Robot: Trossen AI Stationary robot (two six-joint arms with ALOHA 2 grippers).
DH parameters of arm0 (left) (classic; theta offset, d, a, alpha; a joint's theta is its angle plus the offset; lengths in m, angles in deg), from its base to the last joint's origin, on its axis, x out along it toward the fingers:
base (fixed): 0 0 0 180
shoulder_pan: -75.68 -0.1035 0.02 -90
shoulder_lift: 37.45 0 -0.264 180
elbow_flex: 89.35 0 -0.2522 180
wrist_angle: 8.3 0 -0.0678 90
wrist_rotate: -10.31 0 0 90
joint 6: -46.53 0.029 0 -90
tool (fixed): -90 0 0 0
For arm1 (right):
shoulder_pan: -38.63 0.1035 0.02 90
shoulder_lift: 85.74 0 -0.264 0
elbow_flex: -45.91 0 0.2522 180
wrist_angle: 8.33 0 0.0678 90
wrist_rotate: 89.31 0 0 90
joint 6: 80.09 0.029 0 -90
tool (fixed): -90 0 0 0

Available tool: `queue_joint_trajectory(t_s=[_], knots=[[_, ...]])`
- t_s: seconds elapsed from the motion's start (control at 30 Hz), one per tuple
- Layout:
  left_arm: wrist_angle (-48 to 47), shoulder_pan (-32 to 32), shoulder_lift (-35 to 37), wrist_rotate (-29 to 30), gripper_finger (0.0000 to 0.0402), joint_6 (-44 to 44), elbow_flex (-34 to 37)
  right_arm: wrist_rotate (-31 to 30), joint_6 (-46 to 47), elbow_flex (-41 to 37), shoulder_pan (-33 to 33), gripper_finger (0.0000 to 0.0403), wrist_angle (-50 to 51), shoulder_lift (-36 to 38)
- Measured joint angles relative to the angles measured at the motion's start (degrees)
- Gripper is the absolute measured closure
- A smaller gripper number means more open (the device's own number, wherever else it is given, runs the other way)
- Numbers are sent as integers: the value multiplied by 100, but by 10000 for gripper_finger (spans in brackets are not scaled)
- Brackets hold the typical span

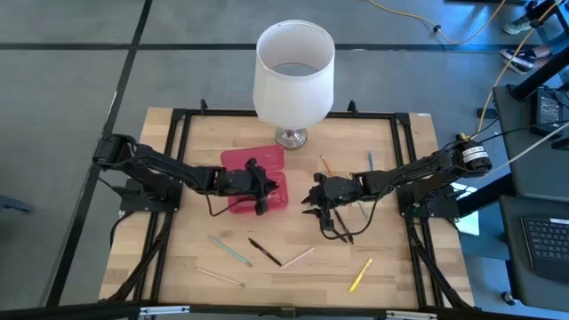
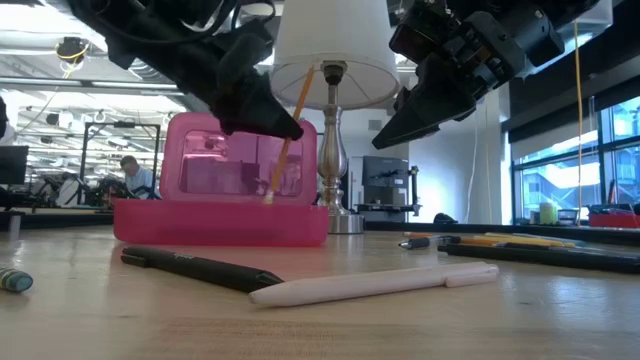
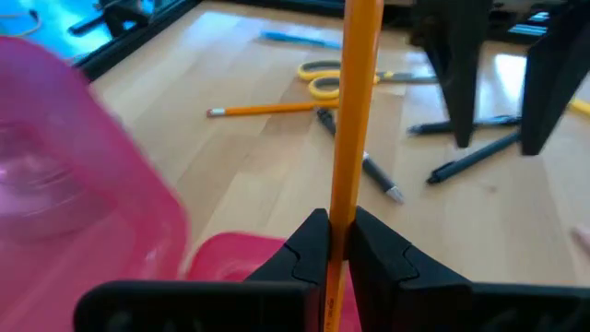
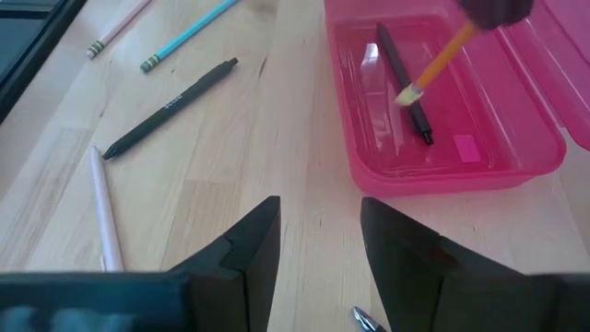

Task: Pick & place school supplies into a supply box
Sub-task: Put the right yellow pencil into the red supply box

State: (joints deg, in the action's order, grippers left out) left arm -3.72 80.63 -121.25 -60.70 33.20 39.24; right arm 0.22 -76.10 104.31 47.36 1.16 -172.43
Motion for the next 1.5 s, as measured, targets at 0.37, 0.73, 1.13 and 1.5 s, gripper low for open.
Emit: queue_joint_trajectory(t_s=[0.37,0.73,1.13,1.5], knots=[[498,113,-617,122,380,-209,0,0,24,-2,2,247,-7,0],[448,170,-646,99,380,-334,0,0,24,-2,2,247,-7,-2],[114,170,-51,39,380,158,9,0,24,-2,0,247,-7,-2],[-1898,41,448,-107,380,-663,4,0,20,-2,2,247,-7,-2]])
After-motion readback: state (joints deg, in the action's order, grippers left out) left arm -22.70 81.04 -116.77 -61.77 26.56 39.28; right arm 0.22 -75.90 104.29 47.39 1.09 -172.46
